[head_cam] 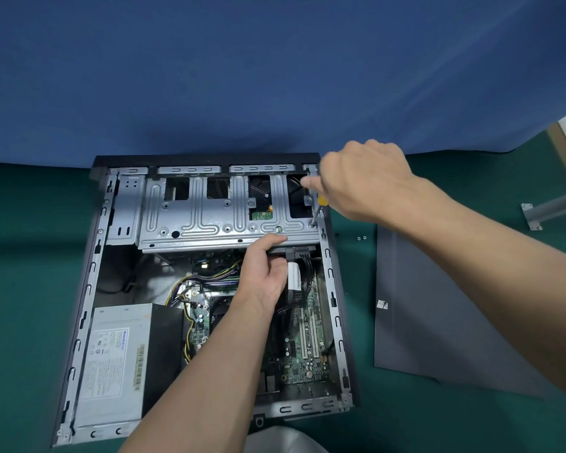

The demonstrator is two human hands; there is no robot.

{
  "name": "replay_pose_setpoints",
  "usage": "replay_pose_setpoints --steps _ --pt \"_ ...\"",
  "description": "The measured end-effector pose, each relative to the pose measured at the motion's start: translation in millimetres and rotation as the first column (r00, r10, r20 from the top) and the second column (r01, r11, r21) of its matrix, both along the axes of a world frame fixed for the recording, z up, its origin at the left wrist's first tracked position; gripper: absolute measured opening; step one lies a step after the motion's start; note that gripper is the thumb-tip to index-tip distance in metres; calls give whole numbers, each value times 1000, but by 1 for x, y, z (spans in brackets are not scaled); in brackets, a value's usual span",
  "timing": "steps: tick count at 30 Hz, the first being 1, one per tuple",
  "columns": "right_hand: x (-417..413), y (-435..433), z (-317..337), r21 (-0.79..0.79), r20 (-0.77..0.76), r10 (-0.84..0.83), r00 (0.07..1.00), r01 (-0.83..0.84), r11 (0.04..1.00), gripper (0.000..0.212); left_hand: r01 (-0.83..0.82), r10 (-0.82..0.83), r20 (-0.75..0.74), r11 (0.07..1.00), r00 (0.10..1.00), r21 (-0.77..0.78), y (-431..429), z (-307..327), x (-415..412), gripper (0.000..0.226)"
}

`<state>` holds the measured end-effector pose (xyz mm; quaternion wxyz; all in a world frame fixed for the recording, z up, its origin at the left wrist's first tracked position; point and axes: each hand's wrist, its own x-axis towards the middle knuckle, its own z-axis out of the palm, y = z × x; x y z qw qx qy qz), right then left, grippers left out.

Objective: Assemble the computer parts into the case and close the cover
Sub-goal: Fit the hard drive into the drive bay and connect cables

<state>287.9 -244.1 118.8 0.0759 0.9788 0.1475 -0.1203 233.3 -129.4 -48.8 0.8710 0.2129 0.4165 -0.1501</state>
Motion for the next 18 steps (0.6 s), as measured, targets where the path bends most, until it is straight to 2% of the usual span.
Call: replay_pose_setpoints --steps 2,5,9,12,15,18 --pt "2 -3 -1 -9 -36 14 999 -14 1000 42 -1 1 -3 1000 1000 -6 0 0 1 21" --pt "2 -6 0 94 -33 98 995 -94 991 32 13 -13 -12 1000 1000 20 1 -1 0 22" --pt "1 -3 2 65 39 75 996 -77 995 49 17 -17 -11 1000 1000 17 0 0 -1 21" --pt "1 -3 0 2 -21 62 998 -62 998 43 5 -5 -28 1000 1000 2 -1 0 0 20" --pt "1 -6 -2 55 -51 134 990 -131 990 30 2 -1 -31 1000 1000 23 0 0 1 21" --pt "2 -4 1 40 -27 78 997 -77 996 43 11 -10 -37 1000 999 24 0 0 0 20"
